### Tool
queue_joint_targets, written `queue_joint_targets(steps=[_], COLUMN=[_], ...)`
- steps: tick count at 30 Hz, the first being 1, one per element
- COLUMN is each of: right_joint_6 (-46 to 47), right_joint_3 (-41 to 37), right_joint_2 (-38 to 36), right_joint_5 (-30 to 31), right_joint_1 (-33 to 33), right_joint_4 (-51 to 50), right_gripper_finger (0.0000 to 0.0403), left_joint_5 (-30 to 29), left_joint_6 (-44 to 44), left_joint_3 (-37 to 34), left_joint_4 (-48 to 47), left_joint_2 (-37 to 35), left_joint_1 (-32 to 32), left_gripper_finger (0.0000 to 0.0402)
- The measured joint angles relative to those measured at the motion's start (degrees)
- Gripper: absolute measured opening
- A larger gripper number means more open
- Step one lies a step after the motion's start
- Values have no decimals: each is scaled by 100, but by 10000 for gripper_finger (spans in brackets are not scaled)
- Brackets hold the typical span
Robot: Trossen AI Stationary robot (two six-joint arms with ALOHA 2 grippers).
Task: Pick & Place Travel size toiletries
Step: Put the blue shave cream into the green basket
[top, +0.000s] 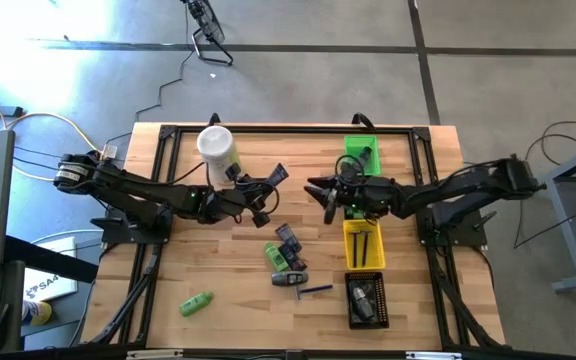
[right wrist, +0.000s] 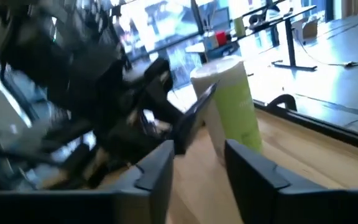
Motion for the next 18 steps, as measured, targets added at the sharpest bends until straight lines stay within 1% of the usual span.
queue_joint_targets(steps=[4,7,10,14,16,18], right_joint_6=[930,1587,1924,1974,1976,1974], right_joint_3=[2,0,0,8,105,237], right_joint_2=[433,738,1037,1409,1515,1578], right_joint_5=[-168,-491,-863,-1248,-1354,-1409], right_joint_1=[-281,-524,-704,-783,-783,-783], right_joint_4=[678,987,1431,2345,2472,2377], right_gripper_finger=[187,209,218,219,219,219], left_joint_5=[0,0,0,0,0,0], left_joint_6=[0,0,-2,-2,-4,-4], left_joint_3=[0,0,0,0,0,0], left_joint_4=[-5,-4,-6,-6,-6,-7], left_joint_2=[0,0,0,2,2,2], left_joint_1=[0,0,0,0,0,0], left_gripper_finger=[149,149,149,149,149,149])
